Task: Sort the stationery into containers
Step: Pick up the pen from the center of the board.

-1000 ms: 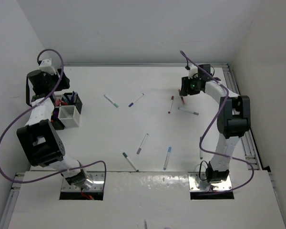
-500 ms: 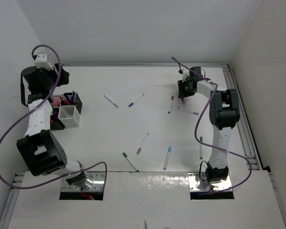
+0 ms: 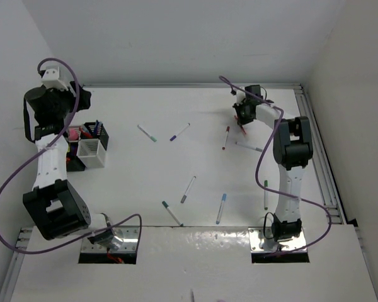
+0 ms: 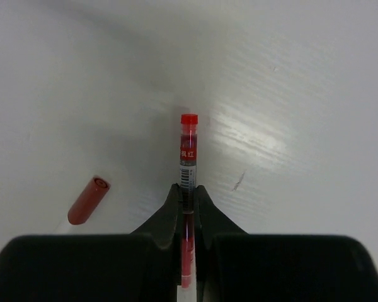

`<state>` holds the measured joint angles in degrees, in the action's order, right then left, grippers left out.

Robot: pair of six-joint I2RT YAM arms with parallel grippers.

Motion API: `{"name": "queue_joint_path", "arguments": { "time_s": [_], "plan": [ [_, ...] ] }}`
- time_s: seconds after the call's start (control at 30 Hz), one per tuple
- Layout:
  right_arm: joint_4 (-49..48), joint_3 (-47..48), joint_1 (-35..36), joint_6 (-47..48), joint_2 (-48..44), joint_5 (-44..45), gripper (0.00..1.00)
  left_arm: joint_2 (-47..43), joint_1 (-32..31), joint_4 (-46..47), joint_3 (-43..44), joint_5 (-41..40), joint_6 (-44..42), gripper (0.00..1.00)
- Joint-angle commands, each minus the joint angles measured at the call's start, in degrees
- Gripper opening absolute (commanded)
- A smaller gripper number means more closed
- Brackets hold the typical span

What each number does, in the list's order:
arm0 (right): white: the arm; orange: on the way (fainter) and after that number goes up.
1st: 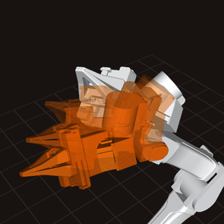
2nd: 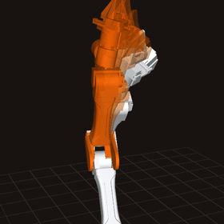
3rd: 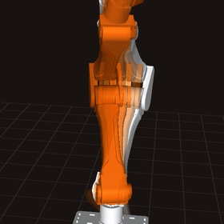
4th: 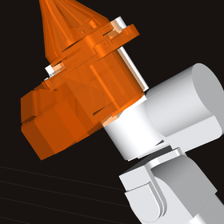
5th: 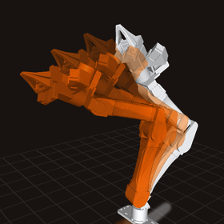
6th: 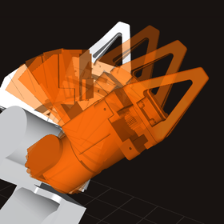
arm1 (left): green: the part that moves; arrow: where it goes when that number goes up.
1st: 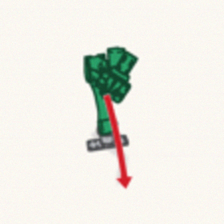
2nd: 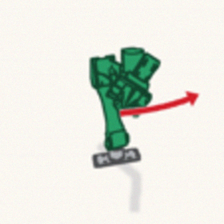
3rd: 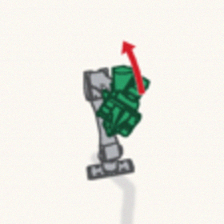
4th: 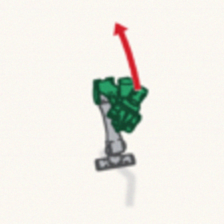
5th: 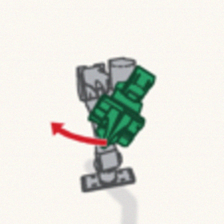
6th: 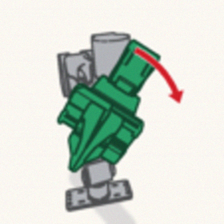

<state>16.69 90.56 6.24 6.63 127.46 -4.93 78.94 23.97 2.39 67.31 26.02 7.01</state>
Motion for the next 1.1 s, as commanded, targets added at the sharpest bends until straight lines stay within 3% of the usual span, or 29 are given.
{"name": "queue_joint_path", "arguments": {
  "time_s": [0.0, 0.07, 0.1, 0.17, 0.27, 0.3, 0.37, 0.47, 0.67, 0.87, 1.07],
  "plan": [
    [-3.15, 6.10, -0.87, -1.60, -4.39, 0.81, 0.00, -4.93, -0.15, 9.09, -3.14, 3.77, 3.53, 0.73],
    [-2.28, 9.88, -1.93, -6.08, -6.68, -4.45, 0.00, -6.07, -0.24, 11.74, -4.81, 8.31, 6.00, 0.74],
    [-1.75, 10.94, -2.98, -13.85, -9.31, -7.35, 0.00, -6.60, -0.32, 13.93, -5.17, 10.61, 6.35, 0.74],
    [-1.04, 11.31, -3.08, -19.17, -12.74, -17.36, 0.00, -8.00, -1.89, 15.36, -5.43, 17.44, 4.35, 0.74],
    [-4.02, 3.77, -0.62, -27.00, -22.40, -25.82, 0.00, -10.19, -8.21, 6.01, -2.37, 22.75, -13.27, 0.73],
    [-4.64, -0.52, 1.65, -28.76, -24.69, -26.88, 0.00, -10.73, -10.76, -2.22, -0.44, 22.41, -25.69, 0.73],
    [-6.05, -4.24, 3.94, -33.93, -29.97, -29.52, 0.00, -14.32, -18.75, -11.32, -1.21, 19.78, -36.40, 0.73],
    [-6.23, -10.66, 9.65, -42.54, -34.90, -26.47, 0.00, -19.67, -30.35, -16.78, -5.60, 14.70, -58.86, 0.73],
    [1.15, -15.23, 12.04, -63.74, -35.44, -20.48, 0.00, -28.48, -53.80, -18.56, -15.18, 6.68, -79.39, 0.73],
    [6.23, -16.30, 13.45, -72.63, -36.93, -18.10, 0.00, -26.65, -65.52, -19.01, -15.19, 1.06, -83.20, 0.74],
    [11.61, -15.86, 16.08, -77.29, -37.98, -16.69, 0.00, -21.64, -72.65, -14.61, -16.86, -3.07, -83.91, 0.75]
  ]
}}
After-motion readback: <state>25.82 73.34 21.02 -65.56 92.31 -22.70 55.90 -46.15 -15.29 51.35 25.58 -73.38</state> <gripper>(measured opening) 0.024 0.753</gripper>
